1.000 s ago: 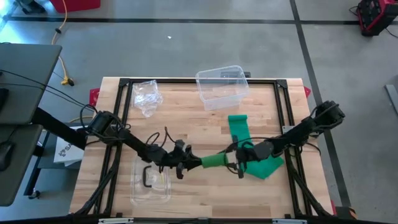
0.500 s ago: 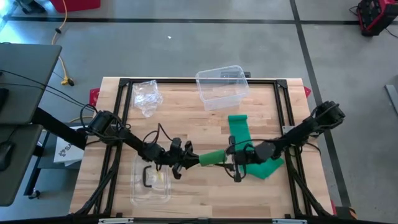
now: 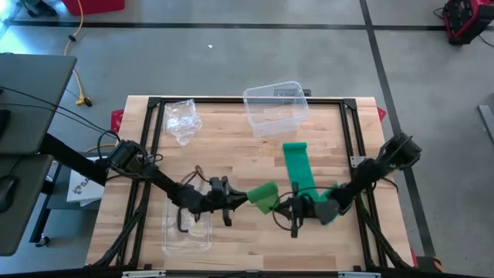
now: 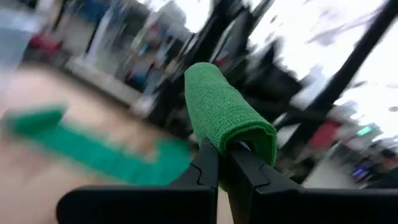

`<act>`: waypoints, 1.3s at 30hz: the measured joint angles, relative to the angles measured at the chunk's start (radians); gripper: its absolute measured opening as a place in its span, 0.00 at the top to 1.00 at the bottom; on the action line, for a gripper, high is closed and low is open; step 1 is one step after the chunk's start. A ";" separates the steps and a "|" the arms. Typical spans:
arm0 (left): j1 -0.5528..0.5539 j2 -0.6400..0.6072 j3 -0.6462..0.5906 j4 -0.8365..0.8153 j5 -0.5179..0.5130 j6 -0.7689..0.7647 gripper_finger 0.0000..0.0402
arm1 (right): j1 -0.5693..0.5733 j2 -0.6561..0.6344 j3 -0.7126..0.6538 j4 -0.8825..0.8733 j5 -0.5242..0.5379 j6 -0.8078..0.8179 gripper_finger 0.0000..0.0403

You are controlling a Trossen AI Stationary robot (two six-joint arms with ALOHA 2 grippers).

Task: Roll bandage
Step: Roll the green bandage

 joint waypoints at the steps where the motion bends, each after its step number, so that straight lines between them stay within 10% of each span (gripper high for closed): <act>1: -0.001 0.000 0.000 -0.078 -0.010 -0.058 0.99 | 0.010 0.025 0.007 0.000 0.021 0.032 0.99; 7: 0.001 0.009 0.000 -0.453 -0.014 -0.327 0.99 | -0.008 0.171 0.046 -0.009 0.026 0.144 0.99; 16: 0.002 0.035 0.000 -0.502 0.022 -0.323 0.99 | -0.102 0.309 0.123 -0.098 -0.232 0.295 0.96; 28: 0.003 0.035 0.000 -0.658 0.016 -0.319 0.99 | -0.138 0.286 0.233 -0.490 -0.580 0.179 0.57; 39: -0.011 0.037 0.001 -0.572 0.018 -0.197 0.99 | -0.142 0.199 0.396 -0.897 -0.470 -0.080 0.55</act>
